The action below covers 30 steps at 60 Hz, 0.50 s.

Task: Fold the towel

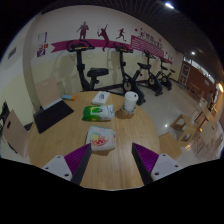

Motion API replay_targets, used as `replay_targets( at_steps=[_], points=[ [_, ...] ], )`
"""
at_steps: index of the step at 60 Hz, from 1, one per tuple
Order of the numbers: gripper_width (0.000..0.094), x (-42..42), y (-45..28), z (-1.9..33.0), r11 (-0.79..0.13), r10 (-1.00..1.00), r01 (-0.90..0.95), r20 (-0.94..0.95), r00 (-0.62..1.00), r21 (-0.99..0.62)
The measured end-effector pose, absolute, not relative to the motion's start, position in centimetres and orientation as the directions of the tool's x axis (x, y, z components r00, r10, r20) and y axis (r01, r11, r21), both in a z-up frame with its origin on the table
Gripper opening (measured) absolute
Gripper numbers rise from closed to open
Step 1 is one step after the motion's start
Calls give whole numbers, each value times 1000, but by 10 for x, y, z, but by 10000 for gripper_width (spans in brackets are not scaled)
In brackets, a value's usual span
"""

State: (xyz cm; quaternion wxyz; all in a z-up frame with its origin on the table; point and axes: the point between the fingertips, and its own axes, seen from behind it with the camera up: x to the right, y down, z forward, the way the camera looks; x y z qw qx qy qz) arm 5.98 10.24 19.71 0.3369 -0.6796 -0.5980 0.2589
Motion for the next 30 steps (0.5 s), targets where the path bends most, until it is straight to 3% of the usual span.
replay_targets(
  at_steps=[7,30],
  points=[
    [857,110,85,220,-78,986,638,35,163,-766],
    [858,138,40,220,-91,991,621,-8,135,-778]
  ],
)
